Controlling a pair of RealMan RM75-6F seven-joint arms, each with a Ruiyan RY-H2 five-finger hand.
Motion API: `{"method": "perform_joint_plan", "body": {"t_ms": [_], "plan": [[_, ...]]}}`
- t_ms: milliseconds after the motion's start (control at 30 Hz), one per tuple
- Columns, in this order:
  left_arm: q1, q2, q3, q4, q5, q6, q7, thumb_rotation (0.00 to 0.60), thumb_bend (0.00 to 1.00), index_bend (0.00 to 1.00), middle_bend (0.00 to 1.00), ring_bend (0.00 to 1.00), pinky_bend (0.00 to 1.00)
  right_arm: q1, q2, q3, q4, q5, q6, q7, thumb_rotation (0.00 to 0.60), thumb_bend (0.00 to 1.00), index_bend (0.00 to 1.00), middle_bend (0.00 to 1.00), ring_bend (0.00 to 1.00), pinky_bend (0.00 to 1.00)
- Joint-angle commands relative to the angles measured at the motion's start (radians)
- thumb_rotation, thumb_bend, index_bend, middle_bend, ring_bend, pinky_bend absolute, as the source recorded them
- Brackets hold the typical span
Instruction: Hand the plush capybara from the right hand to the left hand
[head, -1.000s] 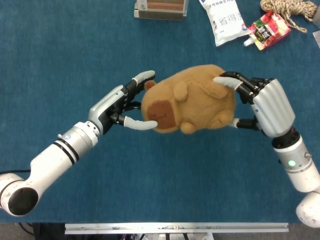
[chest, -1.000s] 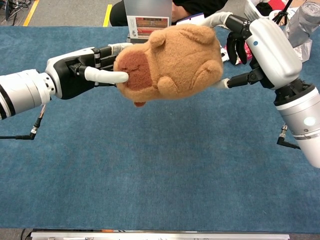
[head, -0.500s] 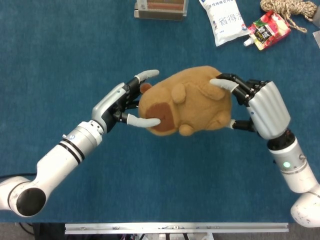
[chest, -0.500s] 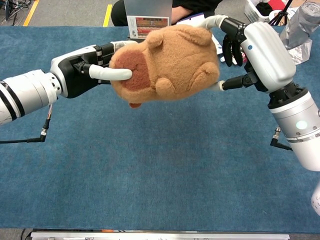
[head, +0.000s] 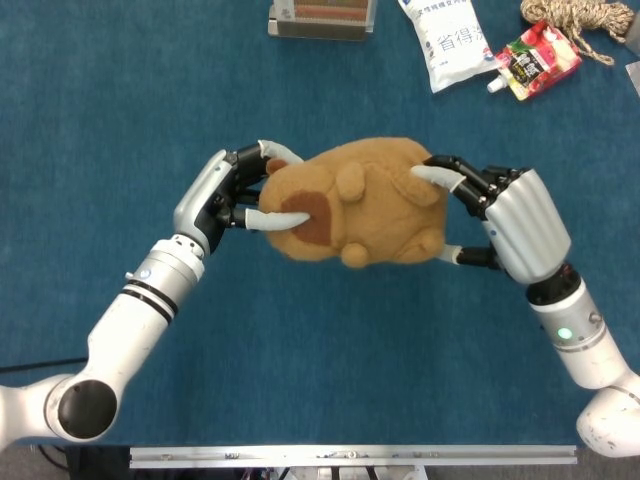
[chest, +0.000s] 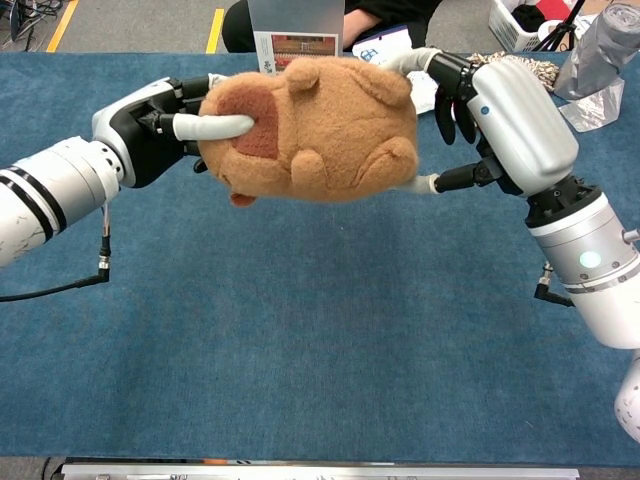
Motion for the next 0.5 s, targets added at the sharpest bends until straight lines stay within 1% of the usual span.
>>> {"method": "perform_joint_plan", "body": {"t_ms": [33,233,300,333,400,467,500], "plan": [[0.007,-0.01,-0.006,-0.006,-0.012,0.017,0.015,0.6,0.0,0.53,0.49,0.55,0.87,0.0,0.001,-0.001,0.0,0.001,-0.001,-0.002,0.6,0.04,0.7,0.68,0.73,0.79],[0.023,-0.028,-0.018,-0.009,-0.02,0.045,0.031,0.6,0.0,0.55,0.51,0.57,0.9,-0.001,0.006,-0.008,-0.002,0.003,-0.006,0.0,0.6,0.01,0.7,0.62,0.68,0.79],[0.028,-0.031,-0.024,-0.01,-0.023,0.046,0.028,0.6,0.0,0.55,0.51,0.57,0.9,-0.001,0.009,-0.013,-0.002,0.005,-0.014,0.001,0.6,0.0,0.65,0.58,0.63,0.79],[0.03,-0.032,-0.027,-0.011,-0.025,0.043,0.026,0.6,0.0,0.55,0.51,0.57,0.9,-0.001,0.013,-0.016,-0.006,0.01,-0.023,-0.001,0.6,0.0,0.59,0.54,0.59,0.79],[0.034,-0.034,-0.031,-0.01,-0.023,0.043,0.026,0.6,0.0,0.55,0.51,0.57,0.9,-0.001,0.022,-0.022,-0.014,0.019,-0.043,-0.011,0.6,0.0,0.44,0.44,0.49,0.78],[0.039,-0.037,-0.034,-0.011,-0.021,0.045,0.026,0.6,0.0,0.55,0.51,0.57,0.9,0.0,0.041,-0.031,-0.038,0.036,-0.08,-0.028,0.6,0.0,0.2,0.27,0.34,0.7],[0.042,-0.039,-0.036,-0.01,-0.021,0.046,0.026,0.6,0.0,0.55,0.51,0.57,0.9,0.002,0.053,-0.035,-0.053,0.043,-0.098,-0.033,0.6,0.0,0.11,0.19,0.29,0.66]]}}
